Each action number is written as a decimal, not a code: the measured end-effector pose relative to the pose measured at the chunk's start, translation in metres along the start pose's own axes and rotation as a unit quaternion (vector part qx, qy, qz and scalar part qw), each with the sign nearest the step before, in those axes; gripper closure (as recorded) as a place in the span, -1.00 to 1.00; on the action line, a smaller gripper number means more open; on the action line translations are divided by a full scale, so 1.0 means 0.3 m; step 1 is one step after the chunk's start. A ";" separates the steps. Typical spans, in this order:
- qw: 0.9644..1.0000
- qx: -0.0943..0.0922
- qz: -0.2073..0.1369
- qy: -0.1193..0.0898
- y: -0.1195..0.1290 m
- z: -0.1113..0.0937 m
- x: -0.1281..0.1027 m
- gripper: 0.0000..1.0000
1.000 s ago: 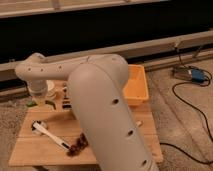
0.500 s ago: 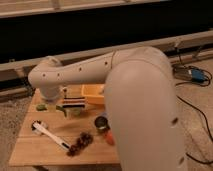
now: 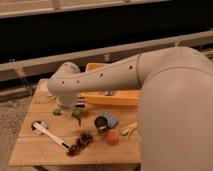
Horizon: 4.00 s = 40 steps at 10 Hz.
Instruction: Place pepper in paper cup
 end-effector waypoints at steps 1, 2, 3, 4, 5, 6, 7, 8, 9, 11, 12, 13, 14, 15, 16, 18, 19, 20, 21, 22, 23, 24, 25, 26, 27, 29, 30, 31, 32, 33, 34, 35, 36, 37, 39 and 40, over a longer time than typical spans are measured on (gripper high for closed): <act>1.000 -0.004 0.018 0.005 0.006 0.006 0.052 1.00; 0.999 -0.006 0.033 0.009 0.007 0.012 0.092 1.00; 0.999 -0.008 0.046 0.012 0.006 0.018 0.123 1.00; 0.998 -0.009 0.059 0.014 0.003 0.022 0.157 1.00; 0.997 -0.011 0.071 0.017 -0.002 0.027 0.194 1.00; 0.996 -0.014 0.082 0.019 -0.010 0.032 0.232 1.00; 0.995 -0.015 0.093 0.022 -0.025 0.036 0.263 1.00; 0.994 -0.018 0.100 0.026 -0.032 0.040 0.283 1.00; 0.994 -0.021 0.105 0.026 -0.033 0.041 0.292 1.00; 0.992 -0.026 0.118 0.032 -0.033 0.050 0.337 1.00; 0.992 -0.028 0.123 0.033 -0.030 0.053 0.347 1.00; 0.991 -0.030 0.127 0.039 -0.023 0.053 0.366 1.00; 0.990 -0.033 0.129 0.045 -0.016 0.053 0.378 1.00; 0.990 -0.035 0.129 0.052 -0.006 0.054 0.389 1.00; 0.989 -0.037 0.130 0.059 0.003 0.054 0.403 1.00; 0.987 -0.041 0.137 0.069 0.015 0.055 0.434 1.00; 0.986 -0.043 0.144 0.075 0.020 0.060 0.455 1.00; 0.984 -0.044 0.152 0.079 0.022 0.066 0.473 1.00; 0.983 -0.046 0.158 0.083 0.024 0.072 0.490 1.00; 0.980 -0.047 0.169 0.088 0.026 0.082 0.513 0.95; 0.979 -0.048 0.177 0.091 0.027 0.089 0.528 0.82; 0.977 -0.049 0.185 0.095 0.029 0.100 0.545 0.61; 0.976 -0.050 0.190 0.097 0.028 0.109 0.556 0.42; 0.975 -0.051 0.195 0.095 0.025 0.120 0.564 0.18; 0.975 -0.052 0.196 0.093 0.024 0.127 0.565 0.02; 0.975 -0.053 0.195 0.090 0.017 0.143 0.560 -0.41; 0.975 -0.051 0.196 0.088 0.007 0.147 0.559 -0.48; 0.976 -0.049 0.196 0.087 -0.003 0.150 0.558 -0.49; 0.976 -0.044 0.196 0.084 -0.021 0.153 0.555 -0.49; 0.976 -0.041 0.197 0.081 -0.035 0.153 0.553 -0.49; 0.977 -0.036 0.197 0.078 -0.051 0.150 0.549 -0.49; 0.977 -0.031 0.197 0.076 -0.065 0.147 0.547 -0.49; 0.977 -0.028 0.197 0.075 -0.076 0.148 0.543 -0.49; 0.978 -0.025 0.195 0.073 -0.086 0.146 0.536 -0.49; 0.979 -0.018 0.194 0.068 -0.098 0.137 0.521 -0.49; 0.979 -0.012 0.192 0.064 -0.106 0.126 0.513 -0.49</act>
